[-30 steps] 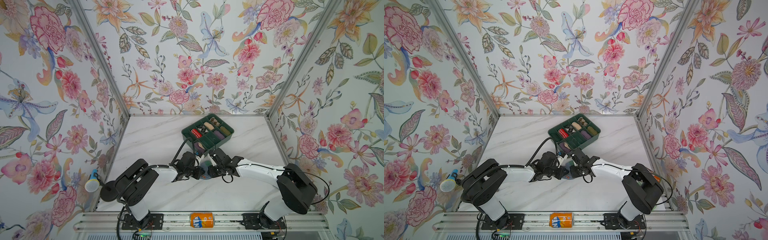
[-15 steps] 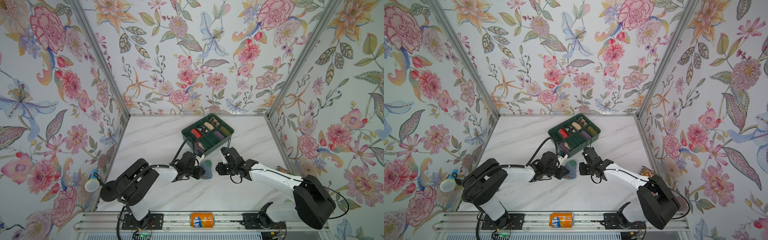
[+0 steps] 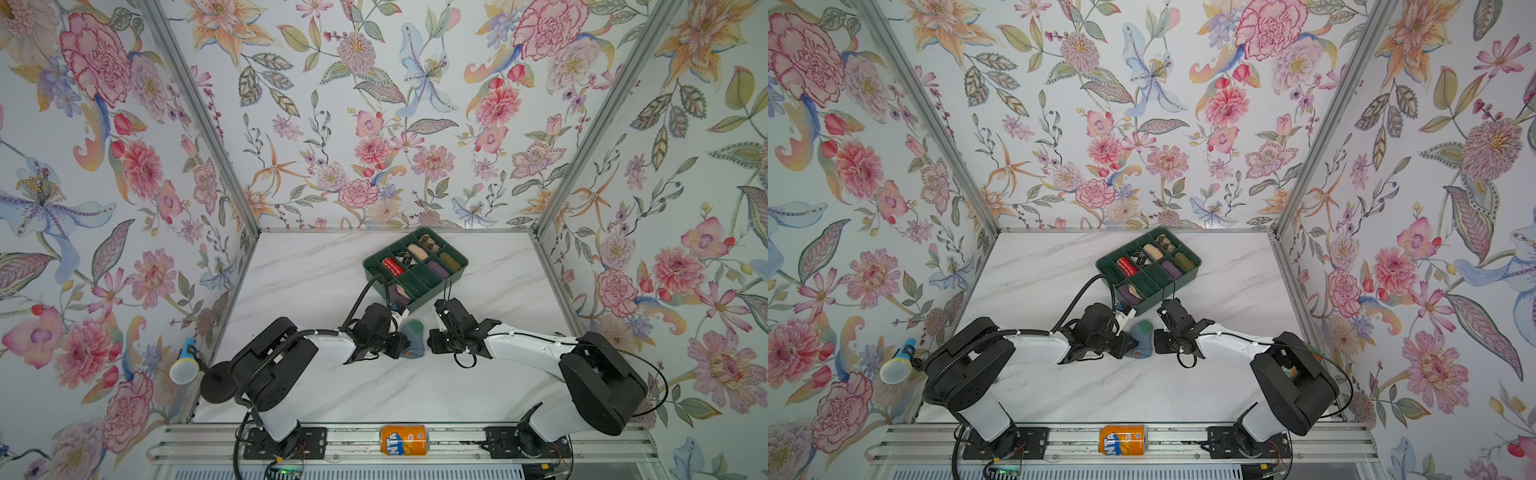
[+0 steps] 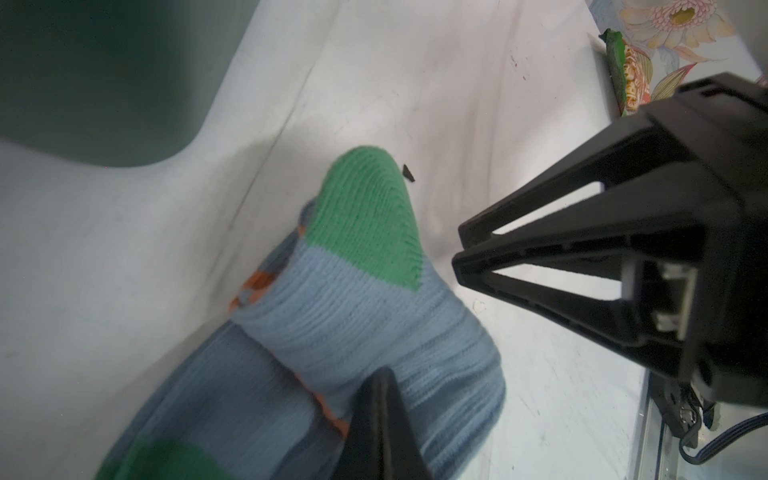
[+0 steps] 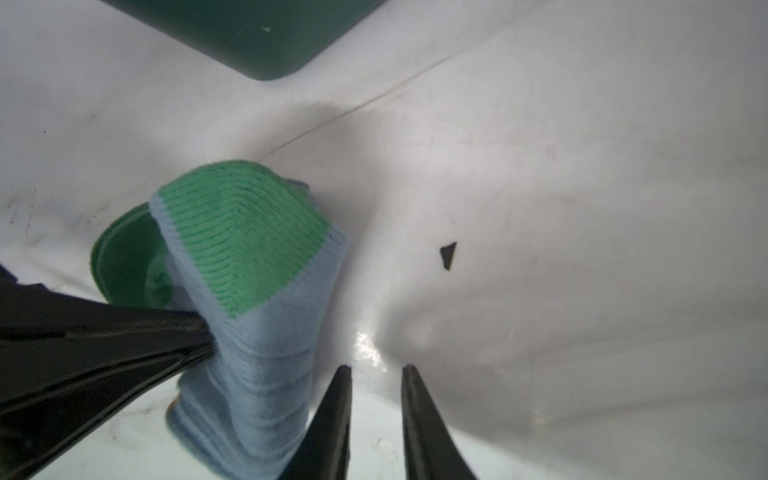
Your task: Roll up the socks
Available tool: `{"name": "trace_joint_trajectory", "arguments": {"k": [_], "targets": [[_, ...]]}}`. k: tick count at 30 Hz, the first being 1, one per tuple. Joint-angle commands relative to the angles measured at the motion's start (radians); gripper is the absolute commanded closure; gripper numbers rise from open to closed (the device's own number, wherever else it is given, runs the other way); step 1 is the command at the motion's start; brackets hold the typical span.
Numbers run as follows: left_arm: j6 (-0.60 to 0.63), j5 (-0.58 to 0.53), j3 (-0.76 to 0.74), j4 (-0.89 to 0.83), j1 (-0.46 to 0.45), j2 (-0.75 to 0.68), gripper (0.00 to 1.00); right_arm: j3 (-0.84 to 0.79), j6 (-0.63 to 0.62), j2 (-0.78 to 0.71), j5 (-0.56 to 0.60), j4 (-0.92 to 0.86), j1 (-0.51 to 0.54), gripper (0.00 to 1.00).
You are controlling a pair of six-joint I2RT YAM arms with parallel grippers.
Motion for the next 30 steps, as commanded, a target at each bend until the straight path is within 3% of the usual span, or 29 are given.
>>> {"name": "trace_joint_trajectory", "arguments": {"k": [1, 30], "targets": [[0.021, -0.028, -0.024, -0.122, -0.004, 0.008, 1.00, 0.030, -0.011, 0.020, -0.012, 0.031, 0.010, 0.76], [0.040, -0.027, -0.032, -0.159, 0.029, -0.052, 1.00, 0.021, -0.001, 0.030, -0.174, 0.154, 0.031, 0.76]]}}
